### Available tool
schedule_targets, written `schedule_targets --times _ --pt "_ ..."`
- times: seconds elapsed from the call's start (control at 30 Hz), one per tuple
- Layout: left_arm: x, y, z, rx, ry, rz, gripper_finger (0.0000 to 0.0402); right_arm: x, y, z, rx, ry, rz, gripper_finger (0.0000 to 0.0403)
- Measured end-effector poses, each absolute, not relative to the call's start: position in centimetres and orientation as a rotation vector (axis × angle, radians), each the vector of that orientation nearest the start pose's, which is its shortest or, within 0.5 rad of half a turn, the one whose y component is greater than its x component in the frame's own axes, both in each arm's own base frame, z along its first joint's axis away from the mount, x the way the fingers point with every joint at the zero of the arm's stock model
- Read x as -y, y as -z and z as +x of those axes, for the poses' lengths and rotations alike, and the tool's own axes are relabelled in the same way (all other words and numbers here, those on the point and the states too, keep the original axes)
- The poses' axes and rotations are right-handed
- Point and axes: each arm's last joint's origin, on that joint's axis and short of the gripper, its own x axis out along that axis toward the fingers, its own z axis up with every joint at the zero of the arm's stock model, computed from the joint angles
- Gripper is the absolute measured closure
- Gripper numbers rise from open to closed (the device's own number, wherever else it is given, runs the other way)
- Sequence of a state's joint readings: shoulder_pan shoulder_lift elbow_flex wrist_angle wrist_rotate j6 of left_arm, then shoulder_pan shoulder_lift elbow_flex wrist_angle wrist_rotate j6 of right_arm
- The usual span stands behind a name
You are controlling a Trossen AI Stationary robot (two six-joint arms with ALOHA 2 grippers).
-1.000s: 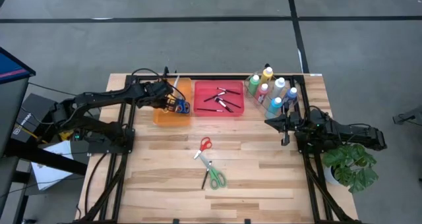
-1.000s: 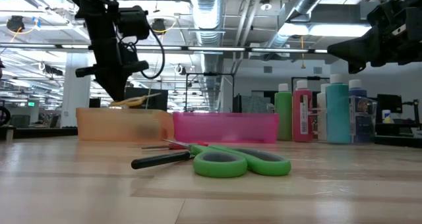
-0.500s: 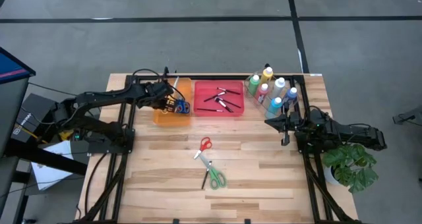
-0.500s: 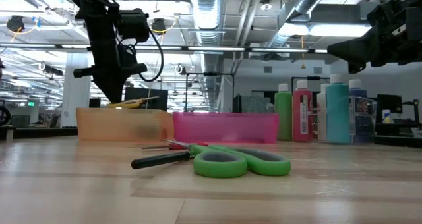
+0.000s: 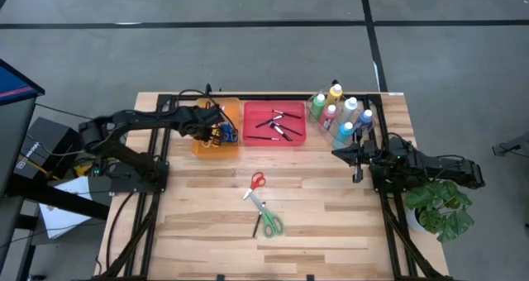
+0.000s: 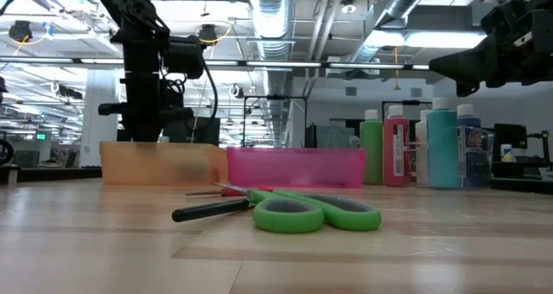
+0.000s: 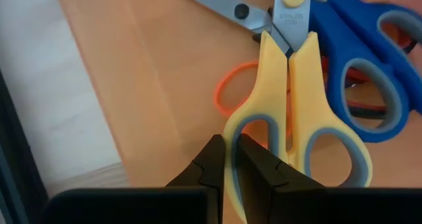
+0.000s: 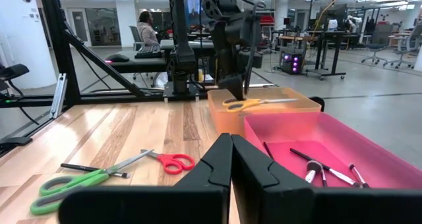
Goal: Pick & Place Paint Supplies
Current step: Put the yellow scissors into the orange bin, then put the orange scissors into the orange bin
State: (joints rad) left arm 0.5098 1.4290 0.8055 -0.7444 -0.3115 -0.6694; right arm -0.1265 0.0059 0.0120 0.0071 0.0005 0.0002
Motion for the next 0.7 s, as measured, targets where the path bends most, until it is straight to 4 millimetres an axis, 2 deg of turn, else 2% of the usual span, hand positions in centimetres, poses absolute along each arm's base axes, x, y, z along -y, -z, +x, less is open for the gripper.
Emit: schedule_targets --times 0.27,0.7 --pt "-12.42 -17.56 20.38 -1.127 -1.104 -0.63 0.0368 1.23 -16.77 9.66 0.013 0.127 0.0 0.0403" --pt "-12.34 -18.28 20.22 -1.116 -1.063 -0.575 0.0277 1.23 -16.78 9.66 0.013 0.127 -0.001 0.0403"
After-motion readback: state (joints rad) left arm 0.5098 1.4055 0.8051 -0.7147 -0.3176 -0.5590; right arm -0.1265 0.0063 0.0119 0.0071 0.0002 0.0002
